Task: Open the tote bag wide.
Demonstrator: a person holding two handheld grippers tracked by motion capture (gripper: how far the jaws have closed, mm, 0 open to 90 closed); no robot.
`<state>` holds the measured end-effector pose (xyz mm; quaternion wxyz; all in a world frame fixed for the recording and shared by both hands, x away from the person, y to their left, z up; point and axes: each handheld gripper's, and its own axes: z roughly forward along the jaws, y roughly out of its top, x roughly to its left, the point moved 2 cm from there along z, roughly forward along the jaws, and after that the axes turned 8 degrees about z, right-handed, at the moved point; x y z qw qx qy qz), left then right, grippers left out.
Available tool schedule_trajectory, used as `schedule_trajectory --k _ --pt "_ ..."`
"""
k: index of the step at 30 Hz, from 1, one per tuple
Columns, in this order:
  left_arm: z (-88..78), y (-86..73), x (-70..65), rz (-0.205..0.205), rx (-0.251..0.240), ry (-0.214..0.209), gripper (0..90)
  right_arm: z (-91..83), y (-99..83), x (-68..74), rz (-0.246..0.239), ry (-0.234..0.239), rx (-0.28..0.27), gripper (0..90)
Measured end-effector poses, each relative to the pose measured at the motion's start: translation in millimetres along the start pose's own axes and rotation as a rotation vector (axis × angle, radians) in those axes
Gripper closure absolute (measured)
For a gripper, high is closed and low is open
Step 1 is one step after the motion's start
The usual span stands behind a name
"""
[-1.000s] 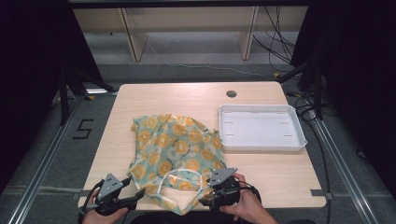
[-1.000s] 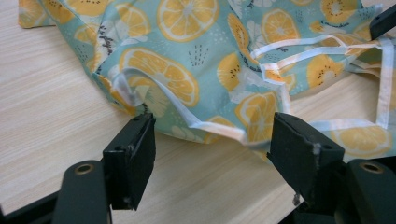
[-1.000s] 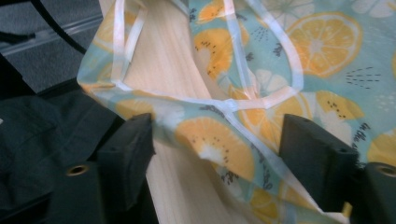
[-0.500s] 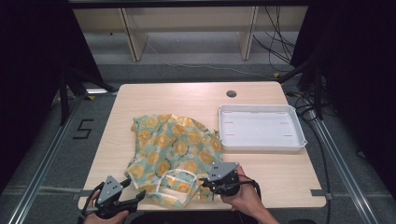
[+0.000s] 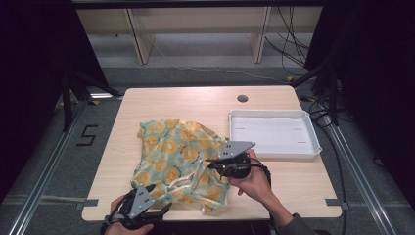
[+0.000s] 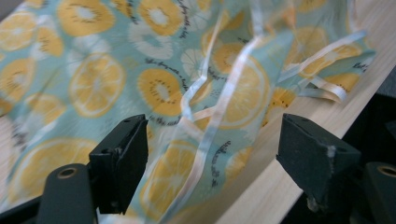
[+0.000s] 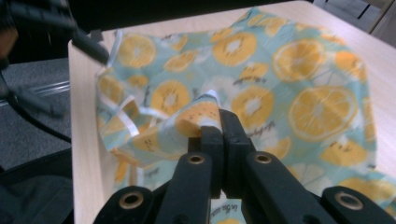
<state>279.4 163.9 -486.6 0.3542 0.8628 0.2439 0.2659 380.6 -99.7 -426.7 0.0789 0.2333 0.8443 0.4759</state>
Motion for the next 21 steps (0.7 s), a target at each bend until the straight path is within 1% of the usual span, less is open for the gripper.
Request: schedule_trajectory --k 1,2,3,4,5,6,7,8,9,10,11,12,13,14,15,16,17,18,19,20,21 --pt "6.9 1.5 0.1 0.008 0.013 0.001 22.8 -0.2 3.8 -2.5 0.002 0.0 -0.011 90.0" --pt "11.7 2.5 1.9 0.038 0.044 -0.011 22.1 -0.8 7.5 -4.7 -0.002 0.001 -0.016 90.0" --pt "19.0 3.8 1.6 0.022 0.04 -0.01 22.0 -1.0 10.5 -5.9 0.006 -0.004 -0.028 90.0" --pt "25.0 4.4 2.9 0.023 0.053 -0.001 22.2 -1.7 14.0 -7.4 0.002 -0.001 -0.033 90.0" --pt "29.2 5.8 3.8 0.016 0.062 -0.002 22.9 -2.1 17.0 -9.2 -0.003 -0.001 -0.045 90.0" --pt "31.4 6.6 7.3 0.048 0.073 -0.003 27.5 -3.1 19.4 -9.9 0.005 -0.007 -0.045 90.0" --pt "34.9 7.2 9.9 0.055 0.061 0.005 35.2 -3.7 22.2 -11.3 0.003 -0.009 -0.056 90.0" --pt "36.9 8.7 13.4 0.065 0.05 0.009 44.9 -5.0 23.7 -11.4 0.018 -0.018 -0.057 90.0" --pt "36.8 10.5 17.9 0.071 0.035 -0.003 56.5 -6.0 25.7 -14.0 0.01 -0.021 -0.06 90.0" --pt "32.8 13.4 24.1 0.095 0.042 -0.008 64.8 -6.4 27.1 -15.9 0.005 -0.023 -0.063 90.0" --pt "31.2 17.4 28.8 0.085 0.004 0.0 73.4 -7.7 27.7 -18.2 0.004 -0.034 -0.055 90.0" --pt "25.1 22.7 35.5 0.104 0.008 0.004 78.9 -7.6 27.8 -20.2 0.003 -0.047 -0.062 90.0" --pt "21.2 28.8 40.8 0.099 -0.023 0.012 83.9 -7.7 27.8 -23.3 -0.001 -0.05 -0.067 90.0" --pt "17.1 35.4 46.8 0.1 -0.044 0.021 86.7 -8.5 26.9 -25.1 0.029 -0.06 -0.06 90.0" --pt "12.5 42.4 53.1 0.105 -0.058 0.029 87.9 -8.3 26.9 -29.0 0.016 -0.059 -0.056 90.0" --pt "10.3 49.5 58.3 0.071 -0.092 0.016 88.1 -7.1 26.4 -32.5 0.02 -0.077 -0.065 90.0" --pt "6.5 55.9 66.2 0.06 -0.097 -0.012 88.2 -7.0 25.5 -36.2 0.028 -0.09 -0.049 90.0" --pt "5.7 62.9 71.6 -0.005 -0.142 -0.061 88.3 -5.2 24.6 -39.5 0.028 -0.107 -0.046 90.0" --pt "3.6 69.1 79.1 -0.042 -0.159 -0.092 88.4 -3.7 23.6 -43.2 0.029 -0.125 -0.033 90.0" --pt "3.2 75.2 86.3 -0.058 -0.164 -0.1 88.6 -2.0 22.5 -48.1 0.028 -0.149 -0.023 90.0" --pt "3.9 80.8 95.1 -0.059 -0.164 -0.117 88.6 0.3 21.4 -52.5 0.028 -0.152 -0.015 90.0"
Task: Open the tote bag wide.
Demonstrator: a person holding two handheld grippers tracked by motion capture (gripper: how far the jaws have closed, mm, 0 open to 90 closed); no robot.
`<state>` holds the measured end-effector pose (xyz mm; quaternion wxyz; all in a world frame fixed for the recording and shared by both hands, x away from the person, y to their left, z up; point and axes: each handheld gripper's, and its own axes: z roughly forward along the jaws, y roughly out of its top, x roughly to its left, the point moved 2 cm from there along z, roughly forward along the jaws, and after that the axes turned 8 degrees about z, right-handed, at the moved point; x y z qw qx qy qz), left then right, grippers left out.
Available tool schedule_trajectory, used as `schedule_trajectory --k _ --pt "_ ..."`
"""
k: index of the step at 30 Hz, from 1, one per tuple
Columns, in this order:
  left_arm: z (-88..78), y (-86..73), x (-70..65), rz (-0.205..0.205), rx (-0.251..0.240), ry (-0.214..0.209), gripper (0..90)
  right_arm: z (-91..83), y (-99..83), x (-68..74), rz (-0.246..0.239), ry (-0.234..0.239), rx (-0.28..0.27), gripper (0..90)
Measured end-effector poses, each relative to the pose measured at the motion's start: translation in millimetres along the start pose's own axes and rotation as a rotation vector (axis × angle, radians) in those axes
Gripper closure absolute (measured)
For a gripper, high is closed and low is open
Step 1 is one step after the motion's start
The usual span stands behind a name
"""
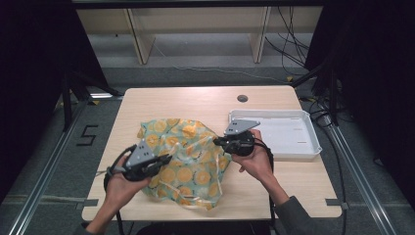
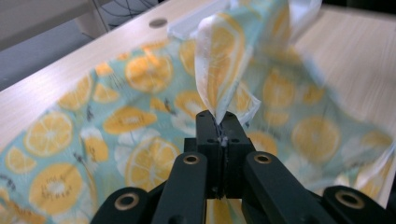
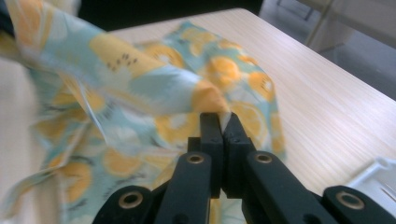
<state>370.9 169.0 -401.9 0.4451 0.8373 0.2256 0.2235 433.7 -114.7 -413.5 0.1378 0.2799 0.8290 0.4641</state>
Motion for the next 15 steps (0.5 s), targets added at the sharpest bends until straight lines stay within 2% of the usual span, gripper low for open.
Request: schedule_trajectory --k 2,3,4,5,8,10,11,13,15 --pt "2.3 10.6 14.8 -0.063 -0.023 -0.025 88.8 5.6 -2.7 -6.6 0.019 -0.029 0.017 88.6" --pt "4.1 15.3 22.0 -0.076 -0.025 -0.032 88.9 8.3 -4.1 -9.3 0.014 -0.053 0.035 87.6" --pt "6.3 19.7 28.1 -0.099 -0.032 -0.032 88.9 10.9 -5.4 -12.8 -0.011 -0.072 0.053 86.6" --pt "8.8 23.9 34.2 -0.106 -0.029 -0.037 88.9 13.3 -7.1 -14.2 -0.008 -0.088 0.062 85.1" --pt "17.7 34.6 49.6 -0.136 -0.02 -0.037 88.9 16.9 -11.6 -17.4 0.006 -0.108 0.101 74.8" --pt "24.1 40.1 58.8 -0.144 -0.012 -0.02 88.9 15.6 -13.1 -17.6 0.014 -0.126 0.123 62.3" --pt "26.9 42.8 62.8 -0.15 -0.006 -0.014 88.9 12.8 -12.9 -15.9 0.035 -0.136 0.141 57.8" --pt "31.5 47.3 70.4 -0.162 0.0 -0.002 88.9 2.7 -8.9 -12.1 0.015 -0.162 0.11 52.8" --pt "35.9 51.0 76.1 -0.17 0.012 0.01 88.9 -9.6 -2.5 -4.2 0.004 -0.139 0.094 48.6"
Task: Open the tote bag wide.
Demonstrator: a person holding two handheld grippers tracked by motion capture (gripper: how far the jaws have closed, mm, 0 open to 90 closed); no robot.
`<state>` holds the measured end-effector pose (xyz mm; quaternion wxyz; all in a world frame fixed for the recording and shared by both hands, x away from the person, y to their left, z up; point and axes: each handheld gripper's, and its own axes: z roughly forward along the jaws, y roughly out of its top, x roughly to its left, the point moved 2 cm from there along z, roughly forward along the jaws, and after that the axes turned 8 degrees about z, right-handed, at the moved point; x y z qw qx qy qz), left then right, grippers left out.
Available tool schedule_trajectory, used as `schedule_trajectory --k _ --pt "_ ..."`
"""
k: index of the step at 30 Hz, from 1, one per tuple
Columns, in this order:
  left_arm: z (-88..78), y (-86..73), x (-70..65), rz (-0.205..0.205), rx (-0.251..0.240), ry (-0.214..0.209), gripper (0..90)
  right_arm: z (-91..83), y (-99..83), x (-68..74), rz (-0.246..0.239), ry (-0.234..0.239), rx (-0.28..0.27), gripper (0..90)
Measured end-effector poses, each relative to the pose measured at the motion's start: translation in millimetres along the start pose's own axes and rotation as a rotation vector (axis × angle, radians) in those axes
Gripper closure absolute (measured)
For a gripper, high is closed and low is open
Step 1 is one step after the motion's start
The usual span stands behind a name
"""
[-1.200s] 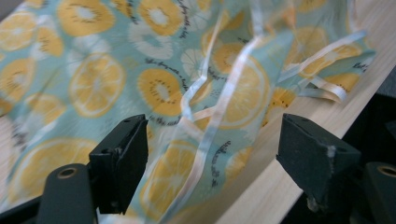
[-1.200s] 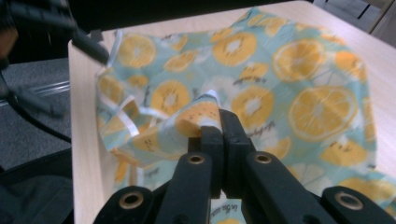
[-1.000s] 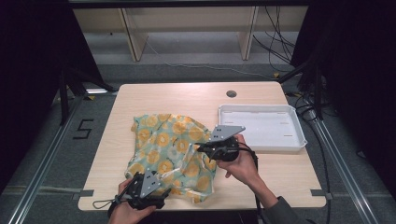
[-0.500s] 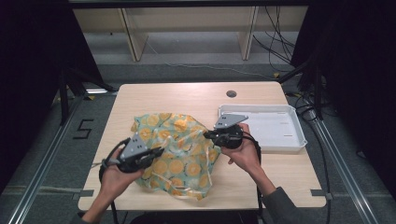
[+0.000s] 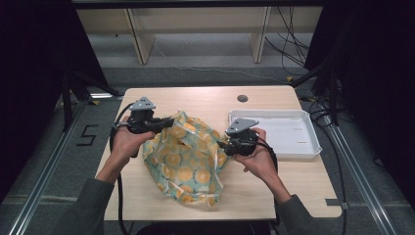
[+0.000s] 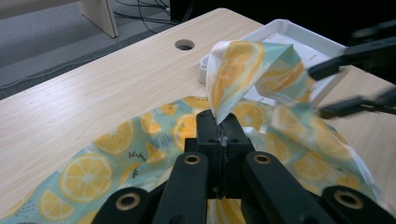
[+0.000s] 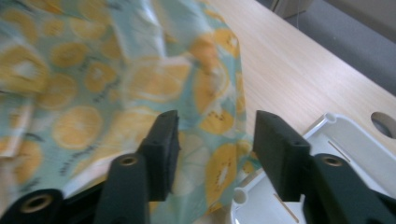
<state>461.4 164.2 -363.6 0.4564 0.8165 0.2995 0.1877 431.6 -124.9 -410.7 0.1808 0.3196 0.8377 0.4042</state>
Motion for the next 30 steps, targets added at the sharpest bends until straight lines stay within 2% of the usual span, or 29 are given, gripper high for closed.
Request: schedule_trajectory --k 1,2,4,5,8,12,13,14,16,17,19,20,21,22,23,24,26,27,28,29,30 --pt "2.4 2.4 1.9 -0.006 0.002 0.001 88.9 -8.6 2.4 5.1 0.01 0.007 -0.027 48.4" --pt "4.0 4.5 4.0 -0.006 0.006 0.009 88.9 -15.3 4.8 10.6 -0.004 0.011 -0.059 47.3" --pt "7.9 8.7 7.1 -0.021 0.007 0.009 88.9 -25.4 8.9 21.8 -0.035 0.029 -0.08 46.3" --pt "8.8 10.5 9.0 -0.011 0.018 0.015 88.9 -27.8 9.8 28.3 -0.031 0.023 -0.089 45.6" --pt "13.7 15.9 10.1 -0.014 0.023 0.015 88.9 -25.8 11.0 43.9 -0.077 0.044 -0.096 45.0" --pt "17.8 21.4 12.3 -0.016 0.026 0.015 88.8 -6.0 6.0 59.4 -0.119 0.022 -0.059 43.6" --pt "19.2 21.9 11.5 -0.033 0.009 0.024 88.8 4.0 4.0 59.5 -0.139 0.019 -0.039 42.9" --pt "18.4 22.5 12.8 -0.028 0.022 0.022 88.8 10.6 2.5 58.3 -0.139 0.011 -0.024 41.4" --pt "18.3 23.0 14.2 -0.03 0.02 0.023 88.8 26.0 -2.6 54.4 -0.097 -0.041 0.027 38.1" --pt "18.1 22.9 15.1 -0.031 0.02 0.023 88.8 34.3 -4.4 50.8 -0.131 -0.067 0.052 36.8" --pt "18.3 22.0 16.6 -0.035 0.021 0.028 88.7 47.8 -9.2 46.4 -0.139 -0.094 0.091 35.2" --pt "18.3 21.6 17.9 -0.034 0.02 0.028 88.7 52.2 -13.3 48.4 -0.096 -0.099 0.122 35.6" --pt "18.5 21.2 18.6 -0.041 0.02 0.027 88.6 58.3 -14.0 45.4 -0.155 -0.087 0.128 35.9" --pt "18.5 20.9 19.9 -0.041 0.022 0.023 88.6 61.8 -16.6 46.2 -0.157 -0.095 0.143 37.9" --pt "19.0 20.3 20.7 -0.045 0.019 0.028 88.6 64.4 -19.8 49.1 -0.133 -0.103 0.156 42.1" --pt "20.2 20.1 21.0 -0.057 0.009 0.034 88.5 68.6 -19.0 45.3 -0.214 -0.089 0.148 47.3" --pt "20.2 18.3 24.2 -0.051 0.022 0.032 88.3 71.8 -20.7 47.0 -0.211 -0.122 0.17 60.0" --pt "20.3 17.1 25.6 -0.051 0.022 0.034 88.1 73.2 -20.1 45.5 -0.224 -0.125 0.173 70.8" --pt "21.0 15.4 26.5 -0.058 0.017 0.047 87.9 73.8 -17.8 42.5 -0.245 -0.114 0.157 78.1" --pt "20.7 12.7 28.9 -0.044 0.033 0.053 87.4 72.4 -16.7 41.9 -0.203 -0.109 0.148 83.2" --pt "21.0 9.2 31.0 -0.038 0.049 0.057 86.0 71.5 -13.2 38.3 -0.217 -0.078 0.132 86.2"
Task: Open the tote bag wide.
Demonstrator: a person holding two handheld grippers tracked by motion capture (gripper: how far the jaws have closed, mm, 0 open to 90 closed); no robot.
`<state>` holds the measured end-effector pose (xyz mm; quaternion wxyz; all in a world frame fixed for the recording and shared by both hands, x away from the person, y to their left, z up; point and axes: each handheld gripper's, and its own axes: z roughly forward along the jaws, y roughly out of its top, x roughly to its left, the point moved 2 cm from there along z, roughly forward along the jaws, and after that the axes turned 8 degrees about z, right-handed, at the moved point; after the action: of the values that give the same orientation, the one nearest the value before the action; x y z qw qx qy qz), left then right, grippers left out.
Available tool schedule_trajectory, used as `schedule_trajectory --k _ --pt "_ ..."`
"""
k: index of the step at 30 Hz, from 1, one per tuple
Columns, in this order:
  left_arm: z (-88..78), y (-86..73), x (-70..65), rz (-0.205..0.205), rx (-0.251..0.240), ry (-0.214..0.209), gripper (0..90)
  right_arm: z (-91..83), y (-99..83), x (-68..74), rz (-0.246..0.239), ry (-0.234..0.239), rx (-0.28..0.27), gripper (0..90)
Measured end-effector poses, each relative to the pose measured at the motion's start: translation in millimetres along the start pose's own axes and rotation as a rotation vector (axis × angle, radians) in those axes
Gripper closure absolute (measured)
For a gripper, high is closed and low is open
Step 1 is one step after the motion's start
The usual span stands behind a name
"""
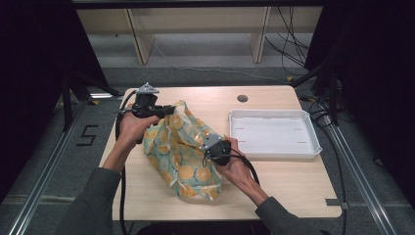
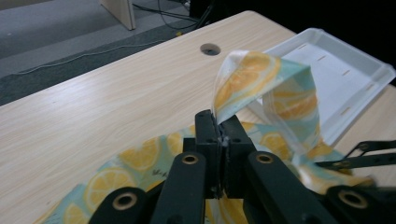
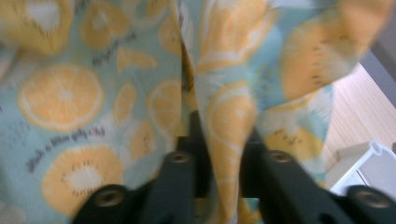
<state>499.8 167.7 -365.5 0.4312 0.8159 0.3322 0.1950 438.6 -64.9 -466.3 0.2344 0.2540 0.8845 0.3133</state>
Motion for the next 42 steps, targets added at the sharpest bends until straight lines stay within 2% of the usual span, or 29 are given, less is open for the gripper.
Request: schedule_trajectory --k 2,3,4,5,6,7,9,11,12,14,16,17,19,23,24,25,26,27,29,31,33,34,36,37,38,39,40,41,42 --pt "1.3 -9.3 4.8 0.007 0.032 0.01 81.9 -5.4 5.3 -6.2 0.025 0.044 -0.036 88.7" --pt "1.7 -14.9 6.7 0.006 0.053 0.023 79.4 -8.0 8.2 -9.5 0.045 0.049 -0.059 89.1" --pt "1.2 -20.7 9.4 0.019 0.083 0.023 76.7 -11.5 11.0 -11.5 0.092 0.068 -0.067 89.5" --pt "0.6 -26.1 11.2 0.018 0.1 0.025 72.2 -13.8 15.0 -17.0 0.113 0.09 -0.095 89.6" --pt "-1.6 -31.0 13.2 0.022 0.117 0.039 68.9 -15.0 19.8 -24.2 0.11 0.1 -0.128 89.7" --pt "-4.4 -35.4 14.7 0.018 0.129 0.044 65.3 -17.1 23.7 -28.2 0.151 0.119 -0.143 89.8" --pt "-11.7 -42.2 15.2 0.006 0.154 0.047 54.9 -18.1 31.9 -39.9 0.181 0.149 -0.18 89.8" --pt "-24.6 -44.7 15.5 0.027 0.172 0.075 44.9 -18.6 38.8 -47.3 0.229 0.176 -0.182 89.7" --pt "-31.9 -44.9 14.5 0.027 0.172 0.086 40.7 -17.5 42.3 -52.3 0.228 0.177 -0.199 89.8" --pt "-46.1 -43.9 7.4 0.019 0.117 0.128 35.9 -16.5 47.9 -58.8 0.234 0.174 -0.2 89.8" --pt "-62.1 -40.9 -1.2 0.054 0.091 0.139 35.0 -15.9 52.0 -61.2 0.248 0.174 -0.199 89.7" --pt "-69.5 -38.7 -5.4 0.077 0.081 0.141 35.0 -14.5 53.9 -62.4 0.238 0.16 -0.206 89.7" --pt "-78.2 -35.5 -14.9 0.145 0.105 0.167 35.3 -13.7 56.8 -63.1 0.239 0.173 -0.198 89.7" --pt "-61.0 -38.3 -36.4 0.256 0.14 0.201 36.1 -9.4 60.5 -63.2 0.261 0.161 -0.2 89.7" --pt "-52.9 -40.2 -40.1 0.267 0.14 0.213 36.4 -7.8 60.6 -63.5 0.264 0.154 -0.197 89.6" --pt "-43.5 -42.7 -42.4 0.278 0.156 0.202 36.5 -6.1 60.5 -63.8 0.261 0.155 -0.191 89.6" --pt "-32.9 -45.8 -44.0 0.271 0.174 0.183 36.2 -5.5 60.1 -64.8 0.26 0.161 -0.177 89.6" --pt "-21.5 -49.7 -45.9 0.253 0.185 0.187 35.0 -4.0 59.9 -64.9 0.271 0.156 -0.184 89.6" --pt "2.9 -57.8 -46.6 0.277 0.235 0.215 31.2 -4.3 59.4 -65.8 0.29 0.171 -0.165 89.5" --pt "17.8 -62.3 -44.4 0.294 0.26 0.239 29.3 -2.8 59.1 -67.2 0.288 0.163 -0.177 89.1" --pt "33.9 -66.6 -40.7 0.325 0.271 0.277 30.3 -3.2 58.4 -69.3 0.279 0.177 -0.165 88.6" --pt "37.7 -67.5 -39.5 0.339 0.274 0.281 35.8 -3.1 57.6 -69.1 0.298 0.176 -0.158 88.1" --pt "46.6 -69.2 -36.3 0.367 0.282 0.252 52.9 -1.6 57.1 -70.7 0.281 0.177 -0.162 86.6" --pt "50.0 -70.0 -35.0 0.381 0.277 0.245 65.4 -1.2 56.6 -70.8 0.283 0.176 -0.163 84.7" --pt "51.4 -69.6 -32.0 0.392 0.277 0.239 77.2 -0.2 55.7 -70.2 0.29 0.162 -0.166 81.2" --pt "51.4 -69.0 -30.4 0.377 0.271 0.223 84.0 0.5 54.4 -71.5 0.283 0.142 -0.15 71.0" --pt "50.1 -67.4 -28.7 0.358 0.259 0.196 85.6 0.6 53.1 -71.3 0.288 0.137 -0.114 64.1" --pt "47.6 -64.9 -27.0 0.359 0.242 0.182 86.6 1.1 51.5 -70.1 0.314 0.1 -0.101 58.1" --pt "44.5 -62.1 -26.1 0.35 0.233 0.179 87.1 -1.5 50.3 -71.7 0.3 0.071 -0.085 53.5"
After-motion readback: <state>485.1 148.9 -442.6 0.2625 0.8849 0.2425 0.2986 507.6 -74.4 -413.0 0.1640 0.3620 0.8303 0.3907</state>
